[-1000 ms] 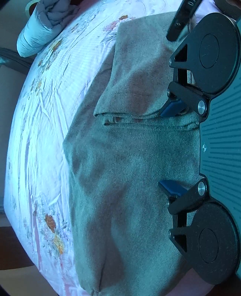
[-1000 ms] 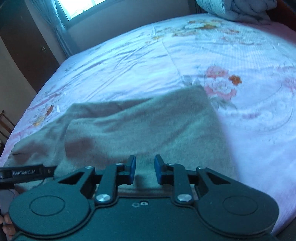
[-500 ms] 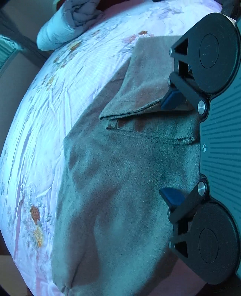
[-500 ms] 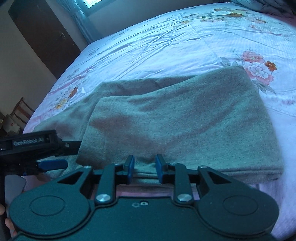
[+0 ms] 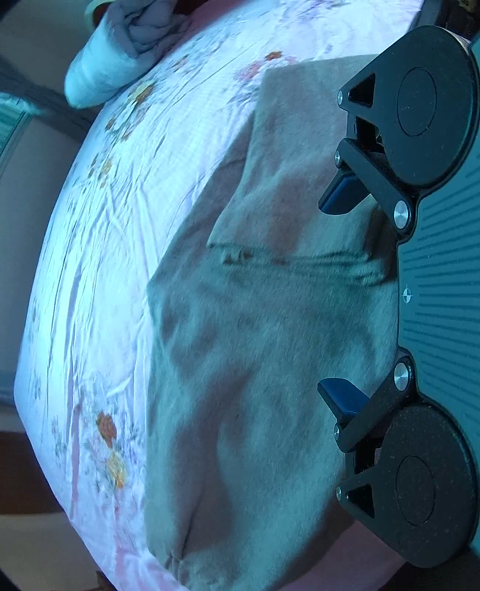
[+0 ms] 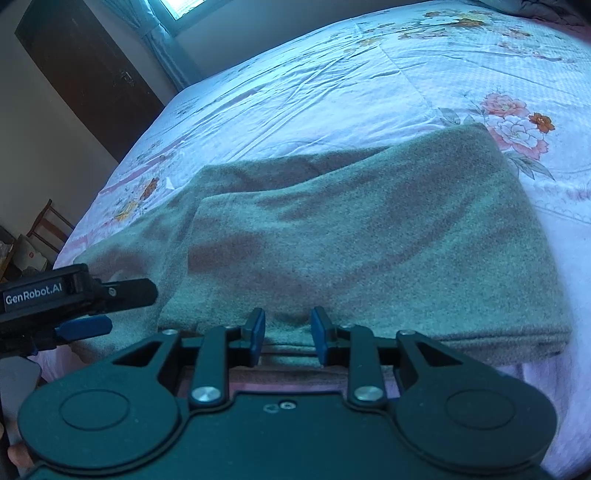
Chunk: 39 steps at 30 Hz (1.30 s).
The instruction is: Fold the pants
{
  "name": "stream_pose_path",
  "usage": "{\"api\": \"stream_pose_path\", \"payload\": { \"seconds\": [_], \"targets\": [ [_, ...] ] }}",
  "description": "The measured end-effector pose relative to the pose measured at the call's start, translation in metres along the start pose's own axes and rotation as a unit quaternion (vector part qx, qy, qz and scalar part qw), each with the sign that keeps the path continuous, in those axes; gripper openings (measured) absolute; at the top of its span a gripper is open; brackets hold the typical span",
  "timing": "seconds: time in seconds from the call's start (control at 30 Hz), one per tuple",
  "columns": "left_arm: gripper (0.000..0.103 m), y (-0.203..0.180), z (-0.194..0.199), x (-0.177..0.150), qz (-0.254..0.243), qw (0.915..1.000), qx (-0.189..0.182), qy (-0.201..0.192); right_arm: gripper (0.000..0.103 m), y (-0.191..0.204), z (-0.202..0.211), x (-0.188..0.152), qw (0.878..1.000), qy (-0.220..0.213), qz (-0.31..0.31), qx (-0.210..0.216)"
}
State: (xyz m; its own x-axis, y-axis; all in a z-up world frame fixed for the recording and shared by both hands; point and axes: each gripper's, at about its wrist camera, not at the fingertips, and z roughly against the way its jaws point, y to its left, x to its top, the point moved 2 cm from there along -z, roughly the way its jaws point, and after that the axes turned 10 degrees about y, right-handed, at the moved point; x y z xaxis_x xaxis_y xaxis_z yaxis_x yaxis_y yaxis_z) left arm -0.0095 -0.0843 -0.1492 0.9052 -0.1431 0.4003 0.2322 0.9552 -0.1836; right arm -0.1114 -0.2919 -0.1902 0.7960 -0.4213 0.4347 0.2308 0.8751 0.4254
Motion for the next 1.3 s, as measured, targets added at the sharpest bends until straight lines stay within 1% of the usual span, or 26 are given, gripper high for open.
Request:
{"api": "stream_pose_path", "payload": {
  "seconds": [0.2,0.23,0.27,0.3,0.33,0.4,0.47,0.53,0.67,0.77,0.9,1.0,1.07,1.17,1.23,1.3],
  "targets": [
    [0.094,-0.013,-0.018,-0.006,-0.012,0.9996,0.005,0.024,0.020,-0.001,0.000,-0.001,1.000,-0.001,-0.001,0.001],
    [0.088,-0.015,-0.020,-0.008,-0.014,0.9997,0.000,0.021,0.020,-0.001,0.001,-0.001,1.000,-0.001,-0.002,0.002],
    [0.069,-0.015,-0.021,-0.009,-0.015,0.9997,0.001,0.018,0.020,-0.001,0.001,-0.001,1.000,-0.001,-0.002,0.003],
    [0.058,-0.017,-0.022,-0.009,-0.019,0.9997,-0.009,0.015,0.020,-0.001,0.001,-0.001,1.000,-0.002,-0.004,0.004],
    [0.043,-0.018,-0.023,-0.010,-0.024,0.9994,-0.021,0.016,0.020,-0.002,0.001,-0.001,1.000,-0.002,-0.006,0.006],
    [0.034,-0.021,-0.024,-0.009,-0.031,0.9991,-0.025,0.011,0.020,-0.003,0.002,0.000,1.000,-0.002,-0.009,0.008],
    [0.022,-0.018,-0.024,-0.008,-0.028,0.9991,-0.031,0.004,0.020,-0.004,0.003,0.000,1.000,-0.003,-0.017,0.011],
    [0.016,-0.011,-0.023,-0.006,-0.017,0.9990,-0.040,-0.002,0.020,-0.004,0.004,0.001,1.000,-0.004,-0.019,0.012],
    [0.014,-0.011,-0.021,-0.008,-0.031,0.9986,-0.042,-0.011,0.022,-0.002,0.006,0.001,1.000,-0.007,-0.024,0.017],
    [0.013,-0.009,-0.019,-0.011,-0.029,0.9985,-0.046,-0.010,0.023,-0.001,0.007,0.001,0.999,-0.008,-0.025,0.017],
    [0.014,-0.003,-0.015,-0.011,0.002,0.9987,-0.051,0.001,0.022,-0.003,0.008,0.001,0.999,-0.006,-0.027,0.019],
    [0.014,-0.003,-0.016,-0.013,-0.005,0.9986,-0.052,0.003,0.022,-0.002,0.007,0.001,0.999,-0.006,-0.026,0.018],
    [0.014,0.002,-0.017,-0.014,0.001,0.9984,-0.057,0.003,0.024,0.000,0.007,0.001,1.000,-0.006,-0.024,0.019],
    [0.014,0.000,-0.007,-0.013,-0.012,0.9986,-0.050,-0.010,0.024,0.003,0.008,0.002,1.000,-0.006,-0.020,0.023],
    [0.014,0.005,0.001,-0.009,-0.008,0.9983,-0.055,-0.017,0.024,0.006,0.007,0.005,0.999,-0.005,-0.017,0.027],
    [0.027,0.013,0.008,-0.005,-0.001,0.9985,-0.050,-0.023,0.024,0.011,0.005,0.007,0.999,-0.005,-0.012,0.030]
  ]
}}
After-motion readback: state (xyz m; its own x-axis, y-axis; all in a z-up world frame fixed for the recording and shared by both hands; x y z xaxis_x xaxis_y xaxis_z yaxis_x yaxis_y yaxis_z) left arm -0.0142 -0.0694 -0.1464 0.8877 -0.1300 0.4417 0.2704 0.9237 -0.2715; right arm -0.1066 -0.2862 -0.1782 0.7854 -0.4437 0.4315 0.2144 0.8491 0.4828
